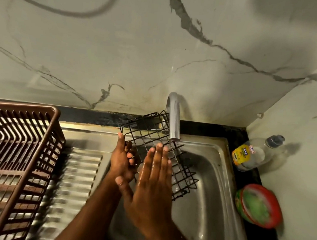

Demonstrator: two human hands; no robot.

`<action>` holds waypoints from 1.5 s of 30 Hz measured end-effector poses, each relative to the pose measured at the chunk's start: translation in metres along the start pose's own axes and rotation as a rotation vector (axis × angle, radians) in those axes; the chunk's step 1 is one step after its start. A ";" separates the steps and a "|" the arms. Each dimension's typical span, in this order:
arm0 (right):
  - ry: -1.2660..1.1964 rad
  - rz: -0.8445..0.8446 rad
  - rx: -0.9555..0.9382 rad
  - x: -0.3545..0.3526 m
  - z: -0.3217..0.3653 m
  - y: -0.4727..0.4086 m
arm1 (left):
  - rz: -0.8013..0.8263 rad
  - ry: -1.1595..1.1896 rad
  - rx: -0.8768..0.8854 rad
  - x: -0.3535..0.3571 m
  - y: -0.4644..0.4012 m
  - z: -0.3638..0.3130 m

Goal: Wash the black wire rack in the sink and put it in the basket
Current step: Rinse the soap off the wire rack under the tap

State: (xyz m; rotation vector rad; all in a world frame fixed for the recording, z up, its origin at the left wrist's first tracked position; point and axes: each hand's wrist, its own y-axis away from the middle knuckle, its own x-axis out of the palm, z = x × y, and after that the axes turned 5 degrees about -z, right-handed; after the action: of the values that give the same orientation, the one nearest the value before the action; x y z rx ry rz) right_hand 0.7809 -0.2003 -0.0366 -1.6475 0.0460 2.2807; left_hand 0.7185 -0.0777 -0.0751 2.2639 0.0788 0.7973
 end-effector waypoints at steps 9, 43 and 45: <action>-0.016 -0.036 0.166 -0.013 -0.025 -0.042 | -0.041 -0.071 0.025 0.006 0.010 0.012; -0.156 -0.080 -0.029 -0.018 -0.079 -0.041 | 0.076 -0.611 0.131 0.005 0.034 0.040; -0.103 -0.089 -0.061 -0.028 -0.066 -0.062 | 0.043 -0.572 0.123 0.005 0.035 0.039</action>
State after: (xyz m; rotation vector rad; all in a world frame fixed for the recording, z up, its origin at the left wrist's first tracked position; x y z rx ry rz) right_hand 0.8667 -0.1626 -0.0221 -1.5264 -0.1199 2.3168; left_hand 0.7385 -0.1267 -0.0709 2.5309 -0.1927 0.1449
